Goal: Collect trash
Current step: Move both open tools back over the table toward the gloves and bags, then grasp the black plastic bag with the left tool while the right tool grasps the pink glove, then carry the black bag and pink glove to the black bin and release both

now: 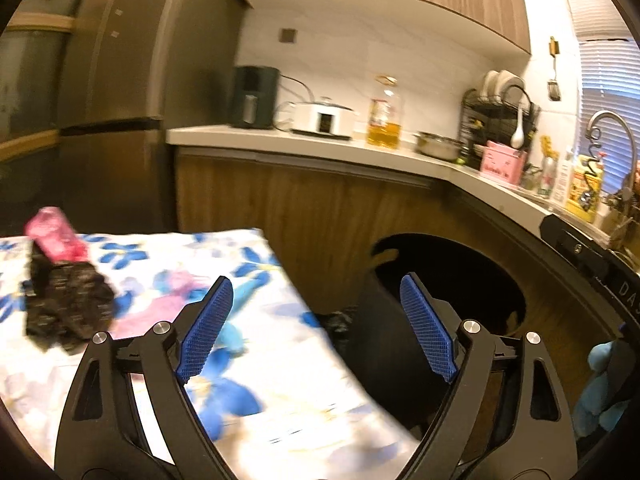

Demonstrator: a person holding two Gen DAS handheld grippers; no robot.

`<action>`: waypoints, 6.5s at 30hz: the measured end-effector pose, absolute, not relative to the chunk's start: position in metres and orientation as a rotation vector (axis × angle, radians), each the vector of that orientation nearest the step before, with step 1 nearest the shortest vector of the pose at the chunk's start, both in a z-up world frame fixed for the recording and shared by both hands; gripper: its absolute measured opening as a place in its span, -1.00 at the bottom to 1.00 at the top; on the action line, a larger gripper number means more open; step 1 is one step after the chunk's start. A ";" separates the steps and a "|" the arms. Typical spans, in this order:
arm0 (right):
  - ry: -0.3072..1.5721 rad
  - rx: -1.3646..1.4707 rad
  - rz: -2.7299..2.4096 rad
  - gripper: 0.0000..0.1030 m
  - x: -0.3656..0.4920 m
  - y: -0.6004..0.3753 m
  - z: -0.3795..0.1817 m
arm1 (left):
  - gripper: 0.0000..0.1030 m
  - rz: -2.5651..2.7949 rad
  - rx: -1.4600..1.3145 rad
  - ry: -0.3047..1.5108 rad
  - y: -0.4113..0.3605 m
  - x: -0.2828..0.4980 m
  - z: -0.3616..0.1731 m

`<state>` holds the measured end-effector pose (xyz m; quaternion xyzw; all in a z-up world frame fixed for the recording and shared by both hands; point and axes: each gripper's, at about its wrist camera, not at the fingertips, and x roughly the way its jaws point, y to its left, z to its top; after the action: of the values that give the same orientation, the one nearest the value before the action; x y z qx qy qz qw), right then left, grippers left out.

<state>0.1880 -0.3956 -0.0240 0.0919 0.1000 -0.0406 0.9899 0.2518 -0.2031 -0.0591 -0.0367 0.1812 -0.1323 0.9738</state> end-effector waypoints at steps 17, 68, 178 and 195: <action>0.308 0.147 0.115 0.33 0.206 -0.274 -0.055 | 0.65 0.044 -0.151 0.326 -0.052 0.202 -0.063; 0.362 0.163 0.332 -0.94 0.221 -0.202 -0.062 | 0.17 0.050 -0.208 0.415 -0.011 0.283 -0.084; 0.237 0.211 -0.079 -0.95 0.233 -0.441 -0.003 | -0.94 -0.601 0.007 0.396 -0.313 0.307 -0.025; 0.240 0.238 -0.141 -0.16 0.226 -0.452 -0.010 | -0.92 -0.644 0.041 0.450 -0.326 0.317 -0.045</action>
<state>0.2255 -0.4522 -0.0101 0.1184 0.1192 -0.0699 0.9833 0.3171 -0.3260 -0.0450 0.0200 0.2193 -0.3139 0.9236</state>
